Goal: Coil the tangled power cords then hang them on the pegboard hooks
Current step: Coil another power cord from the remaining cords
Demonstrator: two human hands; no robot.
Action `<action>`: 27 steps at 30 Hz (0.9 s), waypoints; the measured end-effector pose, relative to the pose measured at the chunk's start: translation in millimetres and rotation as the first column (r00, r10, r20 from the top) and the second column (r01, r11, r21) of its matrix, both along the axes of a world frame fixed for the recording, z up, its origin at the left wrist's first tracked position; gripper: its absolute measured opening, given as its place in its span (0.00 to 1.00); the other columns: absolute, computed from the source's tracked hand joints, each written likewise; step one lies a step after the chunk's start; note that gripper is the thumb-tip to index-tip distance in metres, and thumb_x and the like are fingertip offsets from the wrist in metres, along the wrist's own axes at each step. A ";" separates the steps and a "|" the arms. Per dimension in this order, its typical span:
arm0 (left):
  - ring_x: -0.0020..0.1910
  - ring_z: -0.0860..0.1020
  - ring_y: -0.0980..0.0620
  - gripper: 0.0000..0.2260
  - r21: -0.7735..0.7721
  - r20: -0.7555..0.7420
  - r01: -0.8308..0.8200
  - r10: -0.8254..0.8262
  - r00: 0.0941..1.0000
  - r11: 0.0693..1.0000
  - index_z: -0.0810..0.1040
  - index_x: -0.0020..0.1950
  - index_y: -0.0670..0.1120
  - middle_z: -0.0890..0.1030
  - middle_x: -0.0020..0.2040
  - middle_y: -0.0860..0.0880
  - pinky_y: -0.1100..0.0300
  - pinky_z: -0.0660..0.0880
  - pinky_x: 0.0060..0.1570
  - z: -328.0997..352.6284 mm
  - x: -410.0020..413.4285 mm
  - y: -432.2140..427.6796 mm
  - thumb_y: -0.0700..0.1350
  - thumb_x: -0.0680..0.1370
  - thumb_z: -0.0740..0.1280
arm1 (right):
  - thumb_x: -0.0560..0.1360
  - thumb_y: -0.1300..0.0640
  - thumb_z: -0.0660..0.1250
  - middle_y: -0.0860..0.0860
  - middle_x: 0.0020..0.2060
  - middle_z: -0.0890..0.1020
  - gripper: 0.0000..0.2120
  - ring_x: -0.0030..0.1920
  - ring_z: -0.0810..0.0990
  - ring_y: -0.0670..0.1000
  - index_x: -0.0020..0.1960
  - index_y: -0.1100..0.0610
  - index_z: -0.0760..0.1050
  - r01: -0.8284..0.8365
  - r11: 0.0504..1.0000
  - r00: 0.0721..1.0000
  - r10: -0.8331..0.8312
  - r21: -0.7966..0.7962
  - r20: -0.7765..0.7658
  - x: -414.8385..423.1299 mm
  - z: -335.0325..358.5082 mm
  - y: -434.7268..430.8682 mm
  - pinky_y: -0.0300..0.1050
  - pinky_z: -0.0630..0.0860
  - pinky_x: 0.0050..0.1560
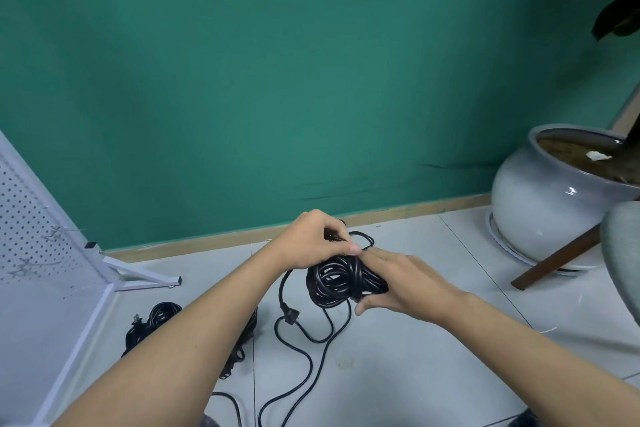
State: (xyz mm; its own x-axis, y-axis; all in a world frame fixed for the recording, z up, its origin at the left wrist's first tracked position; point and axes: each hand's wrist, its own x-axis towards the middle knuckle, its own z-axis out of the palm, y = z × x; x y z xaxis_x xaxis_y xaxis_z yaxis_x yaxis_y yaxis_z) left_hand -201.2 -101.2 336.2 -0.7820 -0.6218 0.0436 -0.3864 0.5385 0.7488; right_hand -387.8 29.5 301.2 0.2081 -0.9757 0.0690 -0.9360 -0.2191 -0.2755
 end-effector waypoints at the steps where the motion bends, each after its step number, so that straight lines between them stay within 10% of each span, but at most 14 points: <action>1: 0.36 0.78 0.63 0.07 0.040 -0.022 -0.005 0.006 1.000 0.999 0.87 0.43 0.49 0.84 0.35 0.59 0.68 0.72 0.42 -1.6 0.0 -0.8 0.52 0.74 0.78 | 0.70 0.26 0.69 0.37 0.49 0.70 0.33 0.45 0.69 0.44 0.65 0.47 0.69 0.002 1.000 1.000 -0.002 -0.021 0.000 0.0 0.3 0.3 0.43 0.71 0.44; 11: 0.38 0.78 0.56 0.10 0.303 -0.108 -0.002 0.037 0.993 0.953 0.87 0.44 0.42 0.83 0.38 0.49 0.64 0.74 0.42 -5.0 5.6 -4.6 0.49 0.74 0.79 | 0.74 0.34 0.67 0.39 0.49 0.75 0.27 0.47 0.75 0.46 0.66 0.47 0.69 0.006 0.994 1.000 -0.008 -0.107 -0.021 9.0 6.7 8.8 0.43 0.74 0.43; 23: 0.48 0.81 0.53 0.08 0.507 -0.179 -0.029 0.138 0.974 0.861 0.87 0.52 0.41 0.86 0.50 0.40 0.63 0.78 0.55 -14.8 17.4 -16.1 0.44 0.76 0.77 | 0.74 0.37 0.70 0.45 0.55 0.82 0.41 0.49 0.78 0.51 0.79 0.34 0.49 -0.011 0.995 0.991 0.025 -0.103 0.128 10.1 2.9 6.9 0.48 0.78 0.51; 27: 0.49 0.84 0.53 0.10 0.545 -0.144 -0.058 0.161 0.976 0.836 0.87 0.52 0.41 0.87 0.50 0.44 0.61 0.77 0.57 -17.9 18.3 -16.9 0.44 0.74 0.78 | 0.76 0.38 0.69 0.44 0.59 0.80 0.35 0.53 0.78 0.48 0.79 0.39 0.59 -0.094 0.975 0.992 0.108 -0.203 0.061 10.6 -0.8 6.0 0.44 0.78 0.52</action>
